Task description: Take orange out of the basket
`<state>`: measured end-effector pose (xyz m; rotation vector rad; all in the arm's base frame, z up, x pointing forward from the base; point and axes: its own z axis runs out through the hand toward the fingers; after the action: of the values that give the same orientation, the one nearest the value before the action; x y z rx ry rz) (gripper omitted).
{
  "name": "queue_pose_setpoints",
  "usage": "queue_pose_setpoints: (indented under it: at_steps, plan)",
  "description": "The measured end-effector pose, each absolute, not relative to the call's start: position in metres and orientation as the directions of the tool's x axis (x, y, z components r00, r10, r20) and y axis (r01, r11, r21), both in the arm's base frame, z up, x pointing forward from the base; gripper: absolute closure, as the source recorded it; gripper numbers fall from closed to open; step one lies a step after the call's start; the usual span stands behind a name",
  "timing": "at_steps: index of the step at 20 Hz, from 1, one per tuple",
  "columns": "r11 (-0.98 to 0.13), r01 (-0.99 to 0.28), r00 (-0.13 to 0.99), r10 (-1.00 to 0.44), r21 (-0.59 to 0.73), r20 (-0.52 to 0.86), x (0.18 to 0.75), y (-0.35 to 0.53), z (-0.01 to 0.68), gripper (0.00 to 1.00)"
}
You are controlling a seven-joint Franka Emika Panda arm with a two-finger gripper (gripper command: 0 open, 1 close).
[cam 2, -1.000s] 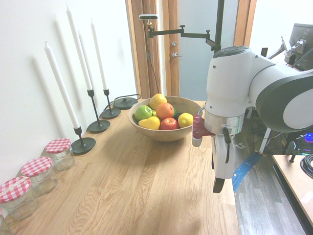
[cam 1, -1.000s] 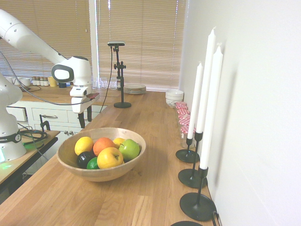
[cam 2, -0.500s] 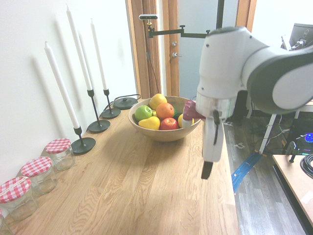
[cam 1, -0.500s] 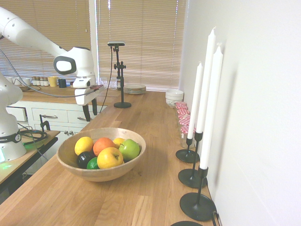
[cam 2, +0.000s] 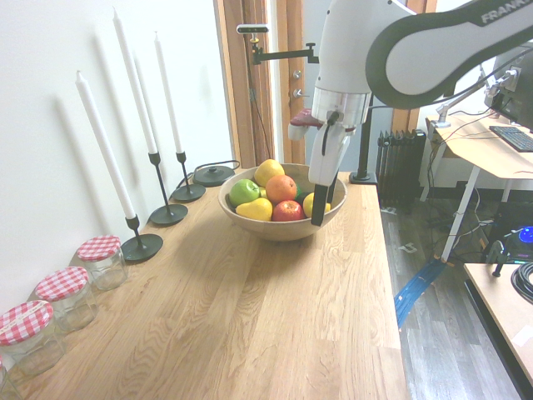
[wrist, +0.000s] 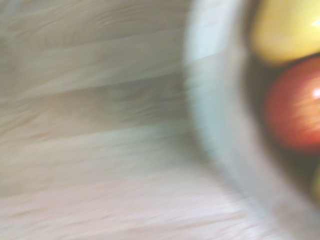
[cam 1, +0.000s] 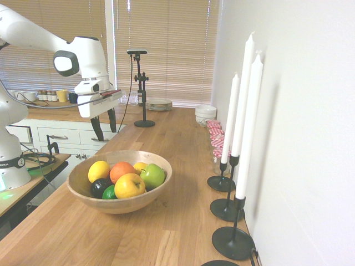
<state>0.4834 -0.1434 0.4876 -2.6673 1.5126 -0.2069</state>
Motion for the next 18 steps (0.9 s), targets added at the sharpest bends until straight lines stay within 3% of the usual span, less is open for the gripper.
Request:
queue_pose_setpoints:
  at_steps: [8, 18]
  plan:
    - [-0.462, -0.884, 0.457, -0.886, -0.069, 0.076, 0.525, -0.239, 0.484, 0.0]
    - [-0.435, -0.9, 0.434, -0.9, -0.035, 0.045, 0.571, -0.296, 0.475, 0.0]
